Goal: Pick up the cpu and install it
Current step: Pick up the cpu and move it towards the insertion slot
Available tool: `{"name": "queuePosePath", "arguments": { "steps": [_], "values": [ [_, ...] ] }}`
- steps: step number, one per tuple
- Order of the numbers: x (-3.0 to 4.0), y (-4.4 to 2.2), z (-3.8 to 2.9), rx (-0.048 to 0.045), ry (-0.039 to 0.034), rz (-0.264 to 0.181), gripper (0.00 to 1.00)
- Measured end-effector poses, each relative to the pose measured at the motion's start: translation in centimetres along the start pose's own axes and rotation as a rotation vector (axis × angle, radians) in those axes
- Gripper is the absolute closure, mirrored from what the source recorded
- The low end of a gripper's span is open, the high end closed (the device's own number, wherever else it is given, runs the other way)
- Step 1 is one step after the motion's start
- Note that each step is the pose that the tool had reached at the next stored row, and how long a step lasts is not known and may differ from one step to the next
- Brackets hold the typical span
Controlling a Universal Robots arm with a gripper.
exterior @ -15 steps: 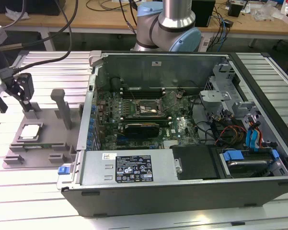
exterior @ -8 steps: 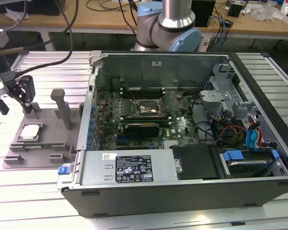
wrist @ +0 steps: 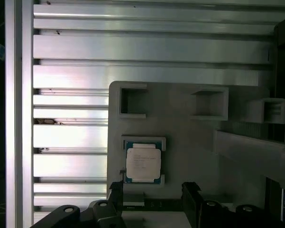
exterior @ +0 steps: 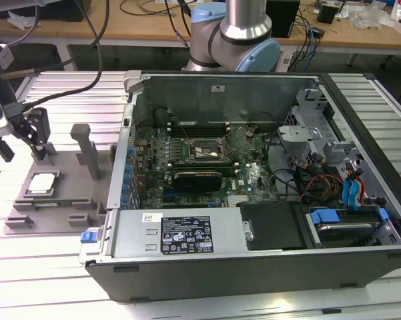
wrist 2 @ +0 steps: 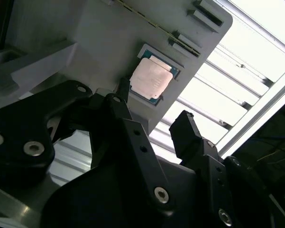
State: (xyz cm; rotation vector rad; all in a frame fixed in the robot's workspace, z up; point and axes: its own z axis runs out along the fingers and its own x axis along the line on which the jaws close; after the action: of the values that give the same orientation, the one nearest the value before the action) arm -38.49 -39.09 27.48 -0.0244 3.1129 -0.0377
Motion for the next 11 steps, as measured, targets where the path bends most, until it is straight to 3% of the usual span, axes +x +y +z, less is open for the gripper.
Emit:
{"name": "queuePosePath", "arguments": {
  "steps": [11],
  "values": [
    [0.02, 0.02, 0.64, 0.0001, 0.0000, 0.000, 0.38]
  ]
}}
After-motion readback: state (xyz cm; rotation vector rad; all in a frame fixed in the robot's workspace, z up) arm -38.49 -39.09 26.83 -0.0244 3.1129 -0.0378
